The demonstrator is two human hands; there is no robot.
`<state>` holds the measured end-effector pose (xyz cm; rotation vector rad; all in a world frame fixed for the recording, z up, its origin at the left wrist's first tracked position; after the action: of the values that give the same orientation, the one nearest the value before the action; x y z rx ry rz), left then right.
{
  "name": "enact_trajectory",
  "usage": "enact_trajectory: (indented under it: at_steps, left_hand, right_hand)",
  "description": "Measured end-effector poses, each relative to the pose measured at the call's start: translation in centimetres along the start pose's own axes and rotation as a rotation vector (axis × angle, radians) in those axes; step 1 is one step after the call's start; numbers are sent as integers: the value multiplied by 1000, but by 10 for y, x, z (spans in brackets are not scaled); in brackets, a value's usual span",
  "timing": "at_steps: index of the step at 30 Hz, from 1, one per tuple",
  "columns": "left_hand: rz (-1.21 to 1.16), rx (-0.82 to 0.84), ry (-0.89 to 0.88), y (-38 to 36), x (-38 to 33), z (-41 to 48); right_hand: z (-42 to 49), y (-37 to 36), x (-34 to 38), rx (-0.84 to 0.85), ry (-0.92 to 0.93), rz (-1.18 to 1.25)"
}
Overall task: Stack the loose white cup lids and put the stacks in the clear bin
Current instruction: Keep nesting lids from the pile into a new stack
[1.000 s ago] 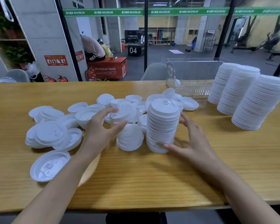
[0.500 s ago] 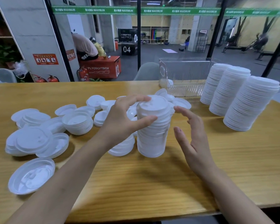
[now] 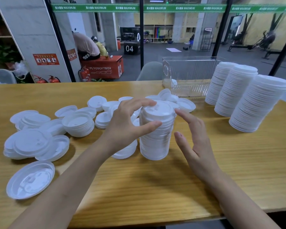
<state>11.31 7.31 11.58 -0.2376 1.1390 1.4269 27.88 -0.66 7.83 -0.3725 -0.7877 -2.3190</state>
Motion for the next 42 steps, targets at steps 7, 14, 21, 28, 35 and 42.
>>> enact_trajectory:
  at_steps: [7, 14, 21, 28, 35, 42]
  left_hand:
    - [-12, -92, 77, 28, 22, -18]
    - [72, -111, 318, 48, 83, -61]
    - [139, -58, 456, 43, 103, -67]
    - [164, -53, 439, 40, 100, -65]
    - [44, -174, 370, 47, 88, -65]
    - [-98, -347, 132, 61, 33, -48]
  right_hand:
    - [-2, -2, -2, 11, 4, -2]
    - [-4, -4, 0, 21, 3, 10]
    - [-6, -5, -4, 26, -2, 19]
    - [-7, -6, -5, 33, -11, 28]
    - [-7, -6, -5, 27, -8, 23]
    - [-7, -6, -5, 25, -23, 27]
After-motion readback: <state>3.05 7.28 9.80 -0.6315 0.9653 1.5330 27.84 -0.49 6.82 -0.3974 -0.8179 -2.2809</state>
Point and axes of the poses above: each hand's wrist, its own z-axis towards the middle knuckle, its own y-axis out of the back of the hand, x = y × z, the point moved 8 cm from there along z, towards the middle knuckle, and after that the axes turned 6 degrees about -z, right-handed, at the moved point
